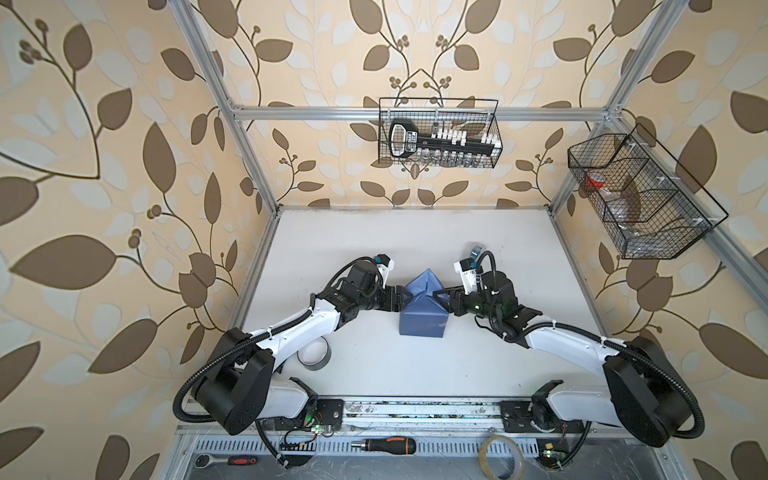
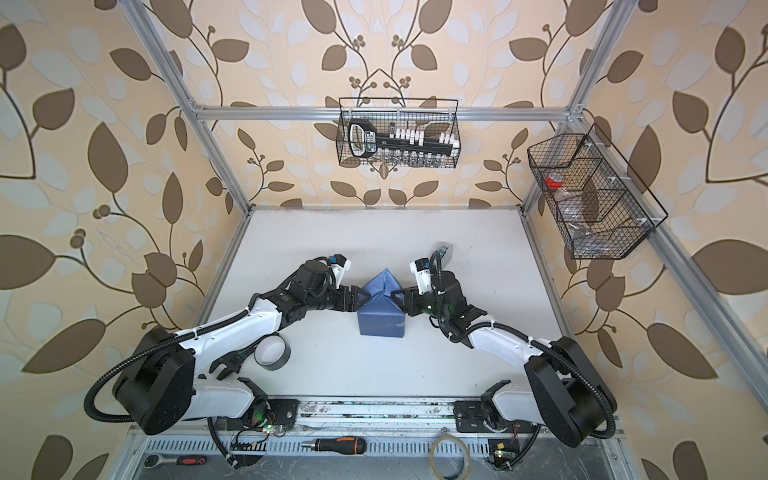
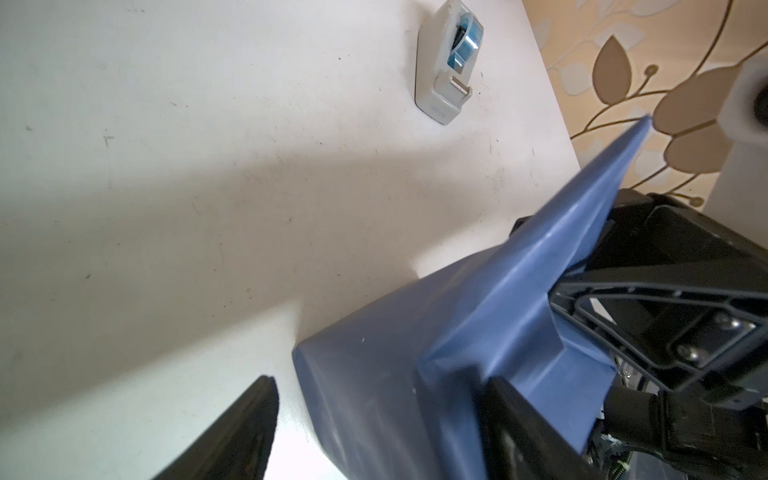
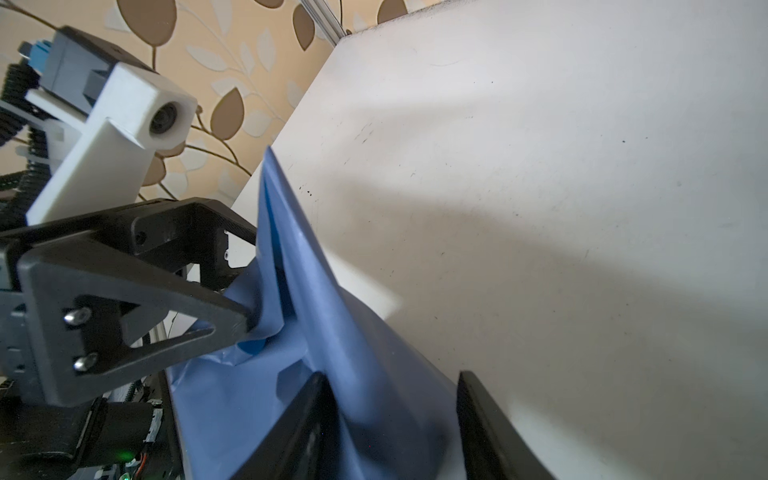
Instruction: Wrap the gift box in paper
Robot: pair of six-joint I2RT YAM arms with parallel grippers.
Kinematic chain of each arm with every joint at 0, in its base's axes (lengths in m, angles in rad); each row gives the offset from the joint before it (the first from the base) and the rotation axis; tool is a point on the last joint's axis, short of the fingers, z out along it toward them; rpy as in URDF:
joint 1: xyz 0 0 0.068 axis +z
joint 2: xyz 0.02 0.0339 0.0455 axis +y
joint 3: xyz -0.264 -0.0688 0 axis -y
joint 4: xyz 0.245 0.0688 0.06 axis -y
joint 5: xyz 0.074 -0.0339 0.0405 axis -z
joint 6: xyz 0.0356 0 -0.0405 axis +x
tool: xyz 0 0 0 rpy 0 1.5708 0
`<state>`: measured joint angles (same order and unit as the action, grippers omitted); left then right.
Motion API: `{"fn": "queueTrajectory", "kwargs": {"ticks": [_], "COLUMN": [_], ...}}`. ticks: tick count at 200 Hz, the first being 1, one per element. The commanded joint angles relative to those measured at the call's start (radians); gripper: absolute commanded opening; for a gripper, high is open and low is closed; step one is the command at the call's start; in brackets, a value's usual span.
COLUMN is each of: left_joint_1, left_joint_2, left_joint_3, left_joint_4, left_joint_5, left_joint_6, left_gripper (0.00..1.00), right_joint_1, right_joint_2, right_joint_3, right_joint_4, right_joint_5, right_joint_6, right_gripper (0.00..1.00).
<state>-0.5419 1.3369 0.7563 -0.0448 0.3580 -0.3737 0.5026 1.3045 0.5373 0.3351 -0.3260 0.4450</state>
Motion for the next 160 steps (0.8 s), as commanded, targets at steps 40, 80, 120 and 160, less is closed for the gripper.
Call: {"fn": "queueTrajectory", "kwargs": {"ticks": [40, 80, 120, 160], "left_joint_1": [0.040, 0.051, 0.112, 0.120], "left_joint_2": [0.016, -0.008, -0.017, -0.177], "left_joint_3": [0.178, 0.200, 0.197, 0.062], "left_joint_4": [-0.176, -0.215, -0.267, -0.162], "left_joint_5": [0.162, 0.194, 0.262, 0.228], "left_joint_6": [0.395, 0.573, 0.660, 0.564], "left_gripper": [0.84, 0.90, 0.92, 0.92], "right_joint_1": [-0.023, -0.030, -0.030, -0.030], "right_joint_2": [-0.013, -0.011, -0.007, 0.002], "right_joint_3": [0.013, 0.021, 0.023, 0.029], "right_joint_4": [-0.105, -0.113, -0.117, -0.125], "right_joint_5": [-0.047, -0.063, -0.070, -0.073], "right_joint_6": [-0.078, -0.083, -0.088, -0.097], "right_gripper": [0.50, 0.50, 0.49, 0.49]}}
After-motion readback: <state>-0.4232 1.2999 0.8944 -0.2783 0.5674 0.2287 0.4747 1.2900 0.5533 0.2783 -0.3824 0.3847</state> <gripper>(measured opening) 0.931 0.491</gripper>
